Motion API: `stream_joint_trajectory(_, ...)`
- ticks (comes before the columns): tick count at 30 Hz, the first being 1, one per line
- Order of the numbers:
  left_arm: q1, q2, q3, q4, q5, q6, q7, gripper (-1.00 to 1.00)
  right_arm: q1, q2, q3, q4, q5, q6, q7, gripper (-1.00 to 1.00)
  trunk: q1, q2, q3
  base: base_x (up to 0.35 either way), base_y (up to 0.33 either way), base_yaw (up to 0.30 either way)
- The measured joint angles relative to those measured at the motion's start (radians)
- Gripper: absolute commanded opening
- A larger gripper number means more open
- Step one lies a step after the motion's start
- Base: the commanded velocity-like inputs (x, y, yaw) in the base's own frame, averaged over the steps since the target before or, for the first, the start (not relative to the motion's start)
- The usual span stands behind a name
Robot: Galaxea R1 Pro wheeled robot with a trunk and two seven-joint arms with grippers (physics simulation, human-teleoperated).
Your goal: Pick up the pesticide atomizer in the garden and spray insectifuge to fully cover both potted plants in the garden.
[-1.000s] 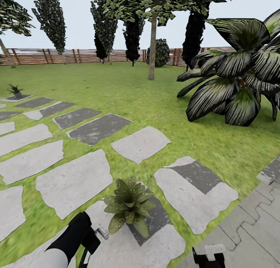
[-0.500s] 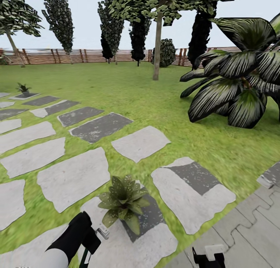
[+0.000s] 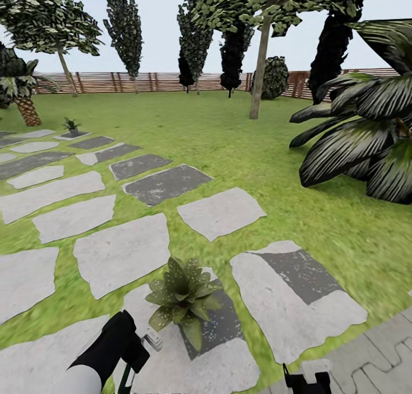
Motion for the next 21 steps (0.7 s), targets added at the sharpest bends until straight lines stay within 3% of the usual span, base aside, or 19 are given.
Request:
stream_joint_trajectory(4, 0.000, -0.001, 0.004, -0.003, 0.006, 0.001, 0.002, -1.00, 0.000, 0.000, 0.001, 0.000, 0.000, 0.000, 0.000, 1.00, 0.000, 0.000, 0.000, 0.000, -0.021, 0.278)
stream_joint_trajectory(7, 0.001, -0.003, -0.001, -0.002, 0.034, -0.001, 0.004, -1.00, 0.000, 0.001, 0.001, 0.000, 0.000, 0.000, 0.000, 1.00, 0.000, 0.000, 0.000, 0.000, -0.002, 0.278)
stream_joint_trajectory(10, 0.001, -0.005, -0.003, 0.000, 0.043, -0.002, 0.035, -1.00, 0.000, 0.002, 0.000, 0.000, 0.000, 0.000, 0.000, 1.00, 0.000, 0.000, 0.000, 0.000, 0.000, 0.260)
stream_joint_trajectory(16, 0.001, -0.012, -0.002, -0.004, 0.046, -0.001, 0.061, -1.00, 0.000, -0.003, 0.000, 0.000, 0.000, 0.000, 0.001, 1.00, 0.000, 0.000, 0.000, 0.000, -0.027, 0.023)
stream_joint_trajectory(21, 0.001, -0.013, -0.001, -0.005, 0.045, -0.002, 0.062, -1.00, 0.000, -0.004, 0.000, 0.000, 0.000, 0.000, 0.001, 1.00, 0.000, 0.000, 0.000, 0.029, -0.235, 0.000)
